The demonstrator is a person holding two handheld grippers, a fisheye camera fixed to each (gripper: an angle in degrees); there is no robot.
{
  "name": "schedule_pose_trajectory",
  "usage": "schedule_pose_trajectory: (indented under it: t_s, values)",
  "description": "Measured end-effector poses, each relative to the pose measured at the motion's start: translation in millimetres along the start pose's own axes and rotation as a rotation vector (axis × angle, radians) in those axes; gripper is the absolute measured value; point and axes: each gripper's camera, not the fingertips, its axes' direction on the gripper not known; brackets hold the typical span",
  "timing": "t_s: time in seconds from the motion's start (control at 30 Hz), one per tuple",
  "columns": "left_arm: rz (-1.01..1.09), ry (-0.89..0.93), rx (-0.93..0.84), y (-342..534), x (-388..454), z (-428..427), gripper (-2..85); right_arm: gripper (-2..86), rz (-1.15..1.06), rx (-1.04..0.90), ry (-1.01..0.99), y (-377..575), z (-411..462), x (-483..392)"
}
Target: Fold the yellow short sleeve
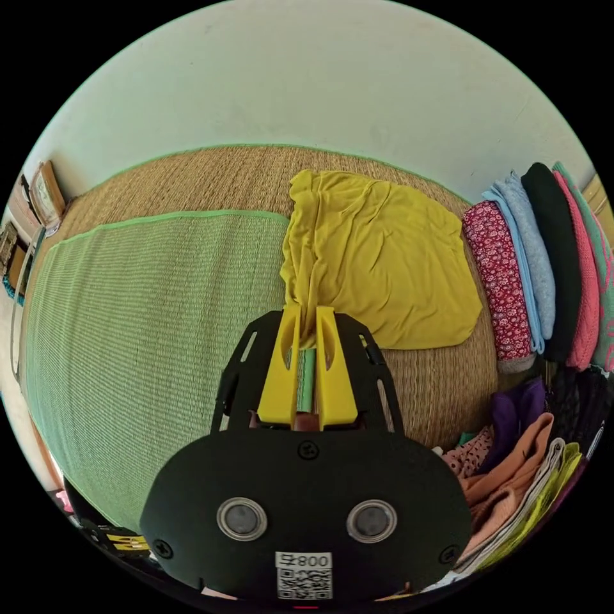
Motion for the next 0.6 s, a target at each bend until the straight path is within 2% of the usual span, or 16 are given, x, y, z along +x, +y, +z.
schedule_pose_trajectory:
  t_s: [0.1, 0.33, 0.47, 0.6]
  values:
    - [0.002, 0.010, -0.001, 16, -15, -13, 0.2, 3.3, 0.009, 0.060, -0.015, -4, -31, 0]
    - [-0.037, 0.096, -0.031, 56, -59, -55, 0.2, 1.8, -0.078, 0.346, -0.155, 6, -192, -6]
    - [-0.085, 0.122, 0.081, 87, -81, -105, 0.3, 1.5, -0.214, 0.486, -0.264, 39, -296, -25]
    - [-0.171, 0.138, 0.239, 134, -112, -177, 0.8, 1.4, -0.296, 0.549, -0.452, 76, -356, -41]
